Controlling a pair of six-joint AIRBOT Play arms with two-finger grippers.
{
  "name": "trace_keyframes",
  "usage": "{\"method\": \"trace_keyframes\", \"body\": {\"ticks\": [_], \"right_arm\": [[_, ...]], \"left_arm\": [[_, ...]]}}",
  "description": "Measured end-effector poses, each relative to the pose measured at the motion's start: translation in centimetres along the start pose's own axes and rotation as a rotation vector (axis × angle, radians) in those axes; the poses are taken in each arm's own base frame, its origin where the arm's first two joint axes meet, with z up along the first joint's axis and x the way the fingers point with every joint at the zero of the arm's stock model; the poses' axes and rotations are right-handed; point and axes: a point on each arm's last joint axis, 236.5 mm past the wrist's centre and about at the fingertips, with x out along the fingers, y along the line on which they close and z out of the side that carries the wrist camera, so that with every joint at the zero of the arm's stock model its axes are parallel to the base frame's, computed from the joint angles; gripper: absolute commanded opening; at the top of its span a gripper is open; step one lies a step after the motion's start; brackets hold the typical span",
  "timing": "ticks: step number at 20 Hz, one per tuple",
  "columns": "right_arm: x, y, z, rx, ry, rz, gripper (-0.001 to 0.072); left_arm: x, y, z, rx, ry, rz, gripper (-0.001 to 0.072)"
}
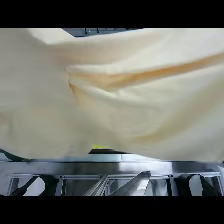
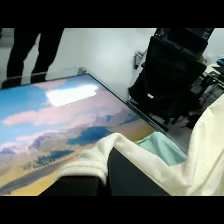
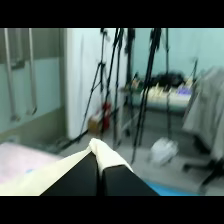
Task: Fold the shirts.
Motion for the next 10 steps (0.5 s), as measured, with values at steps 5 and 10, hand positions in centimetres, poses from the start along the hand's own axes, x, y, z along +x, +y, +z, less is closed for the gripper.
{"method": "trace_keyframes", "body": {"ticks": [5, 10], "right_arm": [[3.9, -5.7, -14.6, 0.404, 0.314, 0.095, 0.0018], [9.8, -8.8, -33.1, 0.664, 0.564, 0.075, 0.0017]], "left_arm": [[5.3, 9.7, -7.9, -0.322, 0.232, -0.092, 0.0021], [12.9, 18.9, -18.3, -0.595, 0.440, -0.158, 0.0015]]}}
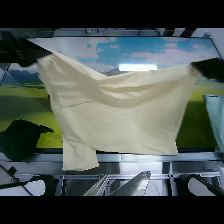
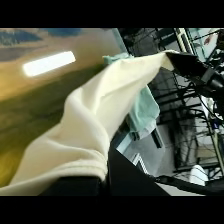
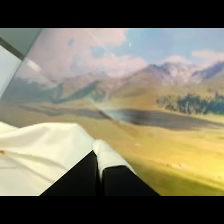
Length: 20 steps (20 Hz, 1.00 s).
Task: Fold the shirts.
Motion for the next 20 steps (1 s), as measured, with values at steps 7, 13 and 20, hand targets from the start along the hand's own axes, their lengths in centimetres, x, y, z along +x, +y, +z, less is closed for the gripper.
{"method": "trace_keyframes", "body": {"ticks": [7, 13, 20], "right_arm": [[9.1, -13.4, -3.9, 0.205, -0.009, -0.055, 0.0017], [9.0, -18.8, -2.4, 0.246, -0.079, -0.088, 0.0017], [9.1, -19.7, -6.0, 0.263, 0.047, -0.064, 0.0017]], "left_arm": [[3.7, 16.3, 1.7, -0.237, 0.027, 0.008, 0.0005], [3.5, 22.3, 2.8, -0.304, -0.024, 0.041, 0.0005], [5.0, 24.4, -1.7, -0.337, 0.173, 0.157, 0.0006]]}}
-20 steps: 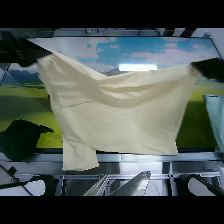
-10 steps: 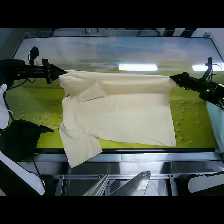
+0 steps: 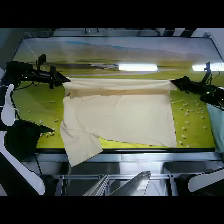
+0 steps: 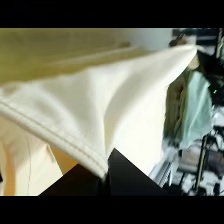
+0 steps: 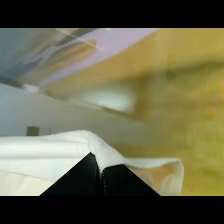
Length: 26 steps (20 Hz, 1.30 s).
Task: Fold the shirts.
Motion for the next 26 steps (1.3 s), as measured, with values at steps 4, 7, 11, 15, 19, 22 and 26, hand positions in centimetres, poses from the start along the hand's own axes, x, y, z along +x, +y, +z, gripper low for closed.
{"method": "trace_keyframes", "body": {"ticks": [4, 7, 11, 15, 19, 22, 26], "right_arm": [[-0.5, -0.7, -3.2, 0.013, 0.136, -0.011, 0.0017], [-1.0, -1.2, -5.3, 0.020, 0.221, -0.028, 0.0018], [-1.3, -1.6, -6.6, 0.026, 0.271, -0.041, 0.0020], [-1.5, -1.6, -7.3, 0.034, 0.302, -0.041, 0.0189], [-2.9, -1.5, -7.6, 0.058, 0.338, -0.063, 0.0324], [-5.6, -1.4, -7.1, 0.058, 0.361, -0.128, 0.0492], [-10.2, -0.3, -7.3, 0.085, 0.402, -0.200, 0.0491]], "left_arm": [[0.3, 0.5, -2.9, -0.062, 0.128, 0.032, 0.0006], [0.1, 1.8, -4.6, -0.128, 0.199, 0.103, 0.0007], [0.0, 4.3, -6.6, -0.232, 0.265, 0.220, 0.0007], [0.5, 6.3, -8.6, -0.317, 0.312, 0.266, 0.0070], [0.2, 6.2, -8.5, -0.310, 0.313, 0.277, 0.0720], [-1.3, 4.1, -7.5, -0.243, 0.286, 0.295, 0.0720], [-4.4, 0.1, -7.3, -0.141, 0.212, 0.313, 0.0720]]}}
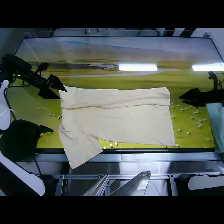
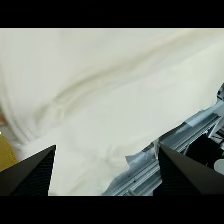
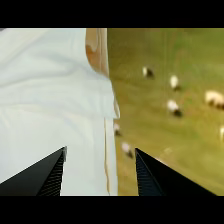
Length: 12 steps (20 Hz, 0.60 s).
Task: Fold the shirts.
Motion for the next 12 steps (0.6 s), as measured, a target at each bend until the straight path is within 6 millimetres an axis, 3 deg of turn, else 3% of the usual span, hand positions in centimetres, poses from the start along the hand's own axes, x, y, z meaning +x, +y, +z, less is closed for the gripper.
{"method": "trace_keyframes", "body": {"ticks": [3, 8, 12], "right_arm": [[-0.6, -0.1, -3.7, 0.067, 0.044, -0.012, 0.0491], [2.2, -0.9, -12.0, 0.220, 0.141, -0.008, 0.0491], [3.8, -0.8, -15.1, 0.287, 0.172, 0.007, 0.0491]], "left_arm": [[-1.9, -0.4, -3.1, -0.001, -0.041, -0.006, 0.0720], [-1.7, 1.5, -9.8, -0.072, -0.072, -0.047, 0.0720], [-1.0, 2.7, -13.5, -0.108, -0.120, -0.067, 0.0720]]}}
